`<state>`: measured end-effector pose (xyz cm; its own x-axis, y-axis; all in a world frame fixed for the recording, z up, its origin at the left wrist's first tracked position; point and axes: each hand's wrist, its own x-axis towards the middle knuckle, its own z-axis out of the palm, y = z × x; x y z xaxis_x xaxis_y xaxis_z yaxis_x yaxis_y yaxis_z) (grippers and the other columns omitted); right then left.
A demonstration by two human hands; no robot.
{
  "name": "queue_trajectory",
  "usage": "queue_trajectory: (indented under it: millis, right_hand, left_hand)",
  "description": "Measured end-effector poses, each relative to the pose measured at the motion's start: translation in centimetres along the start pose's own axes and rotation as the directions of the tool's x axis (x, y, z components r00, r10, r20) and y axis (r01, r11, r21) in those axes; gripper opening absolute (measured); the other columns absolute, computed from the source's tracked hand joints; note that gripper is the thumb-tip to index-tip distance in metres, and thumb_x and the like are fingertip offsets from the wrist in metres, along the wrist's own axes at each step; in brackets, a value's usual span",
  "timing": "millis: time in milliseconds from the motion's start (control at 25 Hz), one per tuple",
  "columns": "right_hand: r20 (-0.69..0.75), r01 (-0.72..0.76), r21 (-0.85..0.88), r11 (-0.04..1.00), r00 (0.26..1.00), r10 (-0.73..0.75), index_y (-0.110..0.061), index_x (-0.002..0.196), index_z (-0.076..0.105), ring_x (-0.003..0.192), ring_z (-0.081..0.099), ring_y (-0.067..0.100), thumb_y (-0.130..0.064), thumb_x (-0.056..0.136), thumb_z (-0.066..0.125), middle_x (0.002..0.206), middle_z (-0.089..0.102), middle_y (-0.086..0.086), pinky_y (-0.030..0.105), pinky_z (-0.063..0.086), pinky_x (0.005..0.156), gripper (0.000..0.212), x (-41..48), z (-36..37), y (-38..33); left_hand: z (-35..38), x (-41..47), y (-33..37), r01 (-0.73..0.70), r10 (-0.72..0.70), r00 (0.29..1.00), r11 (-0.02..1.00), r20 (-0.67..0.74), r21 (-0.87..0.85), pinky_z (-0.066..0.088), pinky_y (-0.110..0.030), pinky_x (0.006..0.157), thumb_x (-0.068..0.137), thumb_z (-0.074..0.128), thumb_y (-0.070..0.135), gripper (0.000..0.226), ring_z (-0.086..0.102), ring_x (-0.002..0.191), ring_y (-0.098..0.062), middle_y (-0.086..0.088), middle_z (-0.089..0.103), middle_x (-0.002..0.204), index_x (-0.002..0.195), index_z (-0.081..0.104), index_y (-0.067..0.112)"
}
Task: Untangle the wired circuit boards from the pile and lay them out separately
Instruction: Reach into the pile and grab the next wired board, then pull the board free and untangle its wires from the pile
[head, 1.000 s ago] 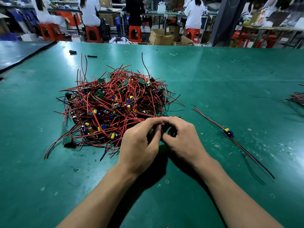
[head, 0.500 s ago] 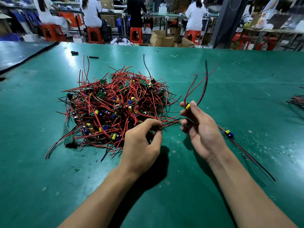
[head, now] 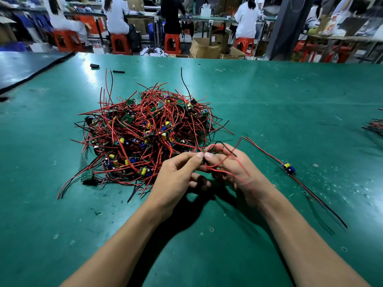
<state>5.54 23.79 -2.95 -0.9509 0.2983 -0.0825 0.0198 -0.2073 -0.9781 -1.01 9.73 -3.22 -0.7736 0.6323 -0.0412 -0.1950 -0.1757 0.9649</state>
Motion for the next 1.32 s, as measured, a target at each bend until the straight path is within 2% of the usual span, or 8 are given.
queue_trajectory:
  millis: [160, 400, 600, 720, 920, 1080, 1200, 1320]
  right_hand:
    - [-0.018, 0.118, -0.103, 0.988, 0.993, -0.120, -0.015, 0.104, 0.067, 0.062, 0.059, 0.003, -0.024, 0.083, 0.074, 0.076, 0.068, -0.005, 0.011, 0.043, 0.052, 0.024, -0.08, 0.26, 0.04]
    - [-0.056, 0.173, -0.248, 0.953, 0.980, -0.192, -0.020, 0.097, 0.075, 0.073, 0.064, 0.005, -0.038, 0.076, 0.084, 0.084, 0.072, -0.002, 0.016, 0.049, 0.065, 0.030, 0.14, -0.14, 0.23]
    - [-0.058, 0.175, -0.233, 0.957, 0.979, -0.193, -0.022, 0.098, 0.076, 0.082, 0.067, 0.011, -0.039, 0.074, 0.085, 0.090, 0.074, 0.002, 0.025, 0.052, 0.077, 0.031, 0.13, -0.27, 0.21]
    - [-0.092, 0.187, -0.231, 0.955, 0.973, -0.213, -0.017, 0.095, 0.074, 0.066, 0.062, 0.004, -0.036, 0.072, 0.086, 0.080, 0.071, 0.000, 0.016, 0.049, 0.062, 0.032, -0.03, -0.26, 0.02]
    - [-0.055, 0.067, 0.061, 0.996, 0.996, -0.064, -0.013, 0.090, 0.071, 0.053, 0.061, 0.008, -0.028, 0.073, 0.082, 0.069, 0.069, 0.002, 0.019, 0.050, 0.049, 0.025, -0.27, 0.31, -0.24]
    - [-0.108, 0.134, -0.035, 0.990, 0.985, -0.137, -0.006, 0.090, 0.066, 0.052, 0.057, 0.002, -0.012, 0.081, 0.080, 0.066, 0.068, -0.001, 0.012, 0.043, 0.048, 0.017, -0.28, 0.36, -0.04]
    - [-0.122, 0.098, -0.069, 0.993, 0.987, -0.105, -0.012, 0.086, 0.068, 0.062, 0.054, 0.012, -0.025, 0.076, 0.086, 0.072, 0.065, 0.004, 0.018, 0.044, 0.052, 0.025, -0.36, 0.39, 0.01]
    - [-0.094, 0.036, -0.008, 0.999, 0.995, -0.036, -0.015, 0.081, 0.065, 0.052, 0.054, 0.009, -0.032, 0.074, 0.084, 0.067, 0.062, 0.002, 0.017, 0.045, 0.045, 0.026, -0.56, 0.57, -0.15]
  left_hand:
    - [-0.05, 0.09, 0.13, 0.018, -0.018, 1.000, 0.999, 0.003, -0.051, 0.053, -0.025, 0.054, 0.097, 0.058, 0.014, 0.017, 0.063, 0.057, -0.016, -0.007, 0.071, 0.079, 0.101, 0.073, 0.008]
    - [-0.21, 0.12, 0.02, 0.029, -0.029, 0.999, 1.000, -0.017, -0.012, 0.054, -0.029, 0.066, 0.094, 0.060, 0.005, 0.014, 0.063, 0.068, -0.020, -0.014, 0.068, 0.078, 0.097, 0.073, 0.009]
    - [-0.50, 0.18, -0.02, -0.005, 0.005, 1.000, 1.000, 0.021, -0.026, 0.054, -0.029, 0.067, 0.091, 0.062, 0.001, 0.016, 0.064, 0.074, -0.021, -0.013, 0.070, 0.083, 0.100, 0.073, 0.007]
    - [-0.51, -0.06, 0.13, -0.036, 0.039, 0.995, 0.999, 0.087, -0.040, 0.058, -0.031, 0.065, 0.085, 0.069, 0.002, 0.016, 0.067, 0.073, -0.022, -0.012, 0.073, 0.088, 0.096, 0.076, 0.012]
    - [-0.69, 0.08, -0.07, -0.033, 0.030, 0.995, 0.999, 0.094, 0.025, 0.055, -0.031, 0.071, 0.089, 0.063, -0.003, 0.024, 0.066, 0.075, -0.021, -0.012, 0.072, 0.088, 0.094, 0.078, 0.016]
    - [-0.47, 0.16, -0.03, 0.045, -0.035, 0.989, 0.997, 0.141, -0.062, 0.059, -0.026, 0.065, 0.088, 0.061, -0.003, 0.021, 0.068, 0.066, -0.017, -0.005, 0.072, 0.078, 0.092, 0.076, 0.012]
    - [-0.50, 0.00, -0.11, 0.010, -0.009, 0.988, 1.000, 0.156, -0.010, 0.058, -0.028, 0.066, 0.079, 0.071, 0.010, 0.017, 0.067, 0.069, -0.016, -0.005, 0.074, 0.084, 0.096, 0.073, 0.012]
    - [-0.58, -0.02, -0.24, 0.022, -0.022, 0.991, 1.000, 0.130, 0.005, 0.057, -0.025, 0.061, 0.084, 0.066, -0.006, 0.018, 0.070, 0.068, -0.020, -0.010, 0.075, 0.085, 0.095, 0.071, 0.008]
